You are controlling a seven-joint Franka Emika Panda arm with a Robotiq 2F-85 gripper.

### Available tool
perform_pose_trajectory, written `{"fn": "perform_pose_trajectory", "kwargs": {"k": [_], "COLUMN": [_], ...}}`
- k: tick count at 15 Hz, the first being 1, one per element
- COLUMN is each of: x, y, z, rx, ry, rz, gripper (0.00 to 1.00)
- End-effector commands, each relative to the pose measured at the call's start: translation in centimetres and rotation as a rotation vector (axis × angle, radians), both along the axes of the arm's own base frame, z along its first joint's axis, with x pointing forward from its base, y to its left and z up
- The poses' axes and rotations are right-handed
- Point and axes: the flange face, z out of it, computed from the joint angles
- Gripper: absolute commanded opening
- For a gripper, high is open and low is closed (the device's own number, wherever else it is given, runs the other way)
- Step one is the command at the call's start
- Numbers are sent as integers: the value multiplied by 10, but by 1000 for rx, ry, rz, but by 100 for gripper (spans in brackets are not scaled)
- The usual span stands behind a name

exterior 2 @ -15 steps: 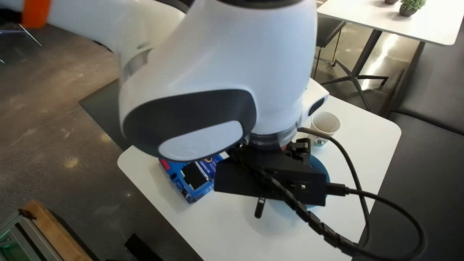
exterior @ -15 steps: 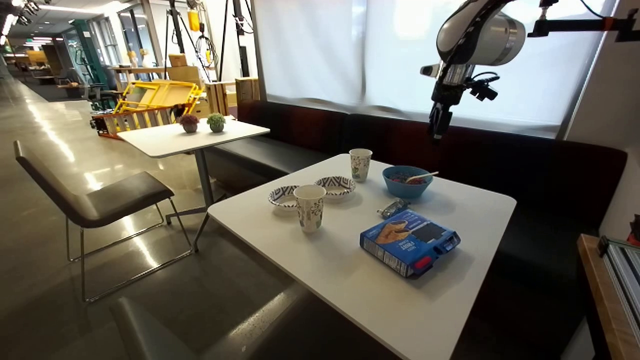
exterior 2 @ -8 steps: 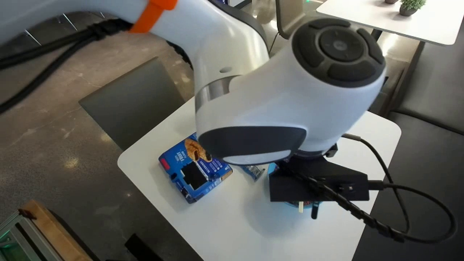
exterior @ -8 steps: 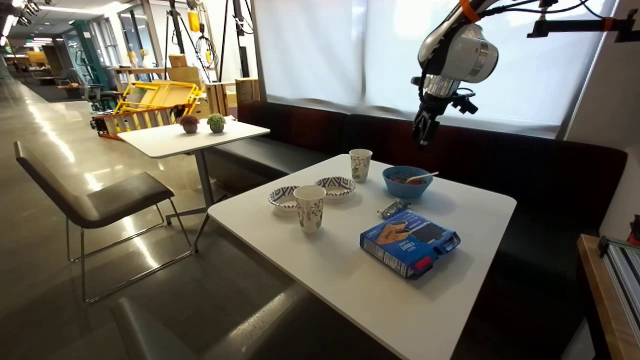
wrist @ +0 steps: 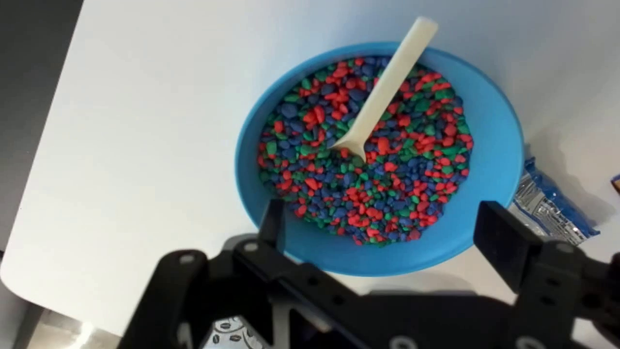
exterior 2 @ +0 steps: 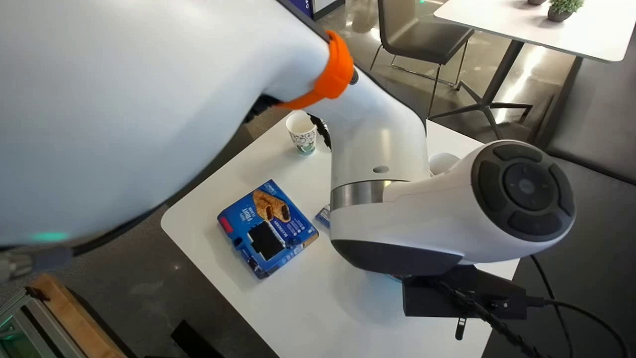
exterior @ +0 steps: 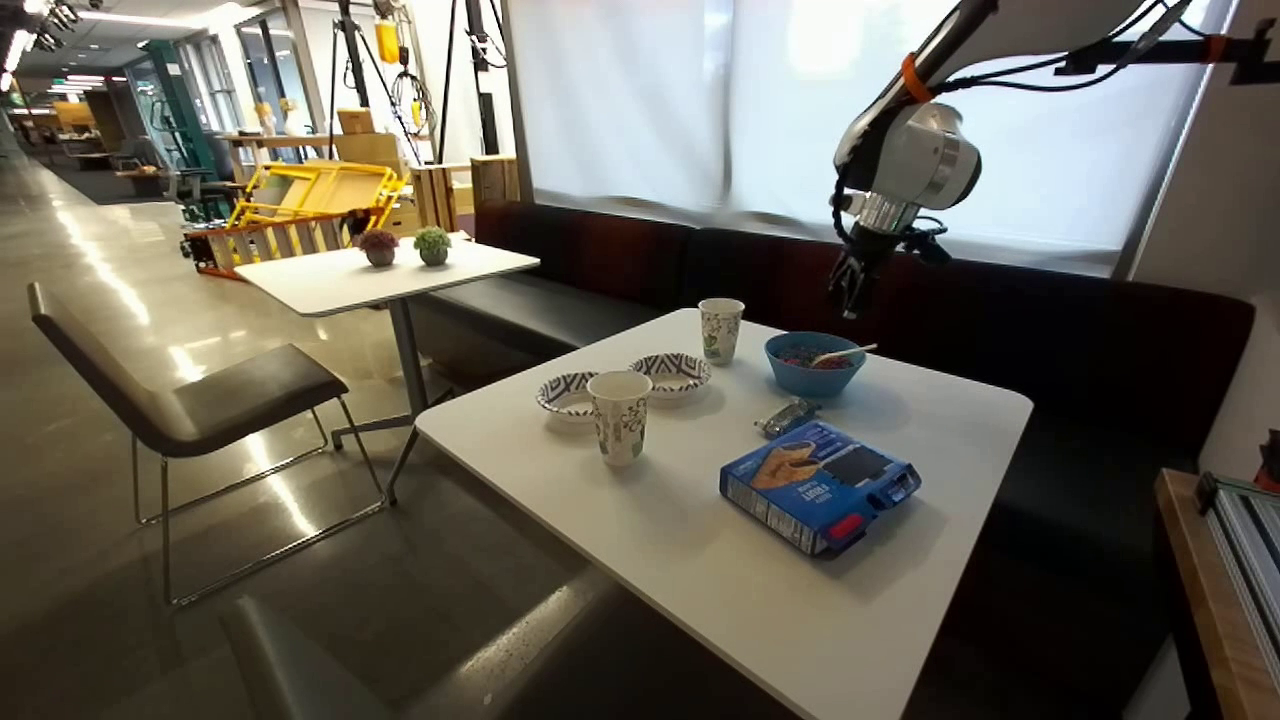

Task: Place some cereal from the blue bowl into the black and white bowl on the right.

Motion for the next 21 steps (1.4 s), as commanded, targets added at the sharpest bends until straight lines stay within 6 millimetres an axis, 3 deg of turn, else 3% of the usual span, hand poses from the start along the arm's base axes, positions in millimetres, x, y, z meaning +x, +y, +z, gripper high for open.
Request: {"fn": "perform_pose_trajectory", "kwargs": {"k": [1,4,9,13,19,20,21], "x": [2,4,-10,-16,-19,-19,-19], "y": [-1,-7,-23,-27,-21,-20,-20], "z": [0,-11,-32,-44,-49,-49,-49], "rx": [1,-25,-38,-1,30,31,31], "ry": [0,-10,-31,-40,-26,-27,-28], "rz": [-1,7,-4,-1,19,23,25], "gripper": [100,100,100,92,75,70,54]}}
